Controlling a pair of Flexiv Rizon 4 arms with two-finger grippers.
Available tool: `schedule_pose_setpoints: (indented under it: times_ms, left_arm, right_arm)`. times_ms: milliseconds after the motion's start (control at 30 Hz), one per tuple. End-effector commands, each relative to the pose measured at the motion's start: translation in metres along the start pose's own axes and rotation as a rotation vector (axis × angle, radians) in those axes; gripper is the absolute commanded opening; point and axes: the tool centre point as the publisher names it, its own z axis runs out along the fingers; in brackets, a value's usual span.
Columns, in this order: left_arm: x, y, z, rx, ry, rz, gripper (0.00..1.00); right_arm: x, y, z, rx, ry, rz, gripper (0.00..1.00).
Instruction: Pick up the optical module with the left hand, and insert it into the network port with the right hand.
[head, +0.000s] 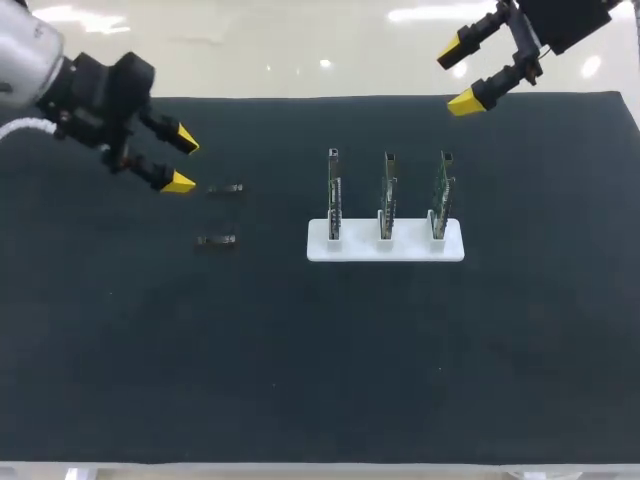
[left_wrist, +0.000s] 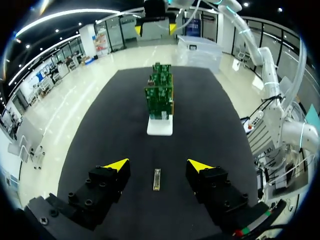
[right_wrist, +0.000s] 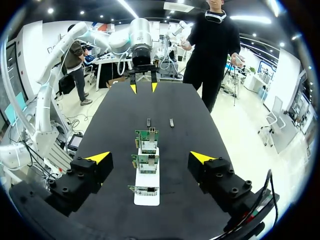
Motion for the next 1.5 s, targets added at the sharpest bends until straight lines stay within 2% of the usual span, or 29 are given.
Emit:
schedule_pose_setpoints:
  times_ms: [33, 100, 500, 667, 733, 933, 1500]
  left_arm:
    - [0.002, 0.014, 0.005, 0.052, 0.248, 0.018, 1.00]
    - [0.007, 0.017, 0.006, 0.083, 0.279, -0.023, 1.00]
    - [0.046, 0.017, 0.031, 0.059, 0.467, -0.132, 1.00]
    - [0.057, 0.017, 0.044, 0.053, 0.520, -0.139, 1.00]
    - [0.060, 0.016, 0.048, 0.085, 0.537, -0.125, 1.00]
    - [0.067, 0.014, 0.058, 0.112, 0.561, -0.050, 1.00]
    - [0.088, 0.008, 0.080, 0.130, 0.551, -0.021, 1.00]
  right_arm:
    - [0.000, 0.000, 0.000, 0.001, -0.002, -0.001, 1.00]
    - [0.000, 0.000, 0.000, 0.001, -0.002, -0.001, 1.00]
    - [0.000, 0.000, 0.000, 0.001, -0.002, -0.001, 1.00]
    - [0.000, 0.000, 0.000, 0.001, -0.002, -0.001, 1.00]
    - [0.000, 0.000, 0.000, 0.001, -0.002, -0.001, 1.00]
    - [0.000, 0.000, 0.000, 0.001, -0.002, -0.001, 1.00]
    - [0.000, 0.000, 0.000, 0.001, -0.002, -0.001, 1.00]
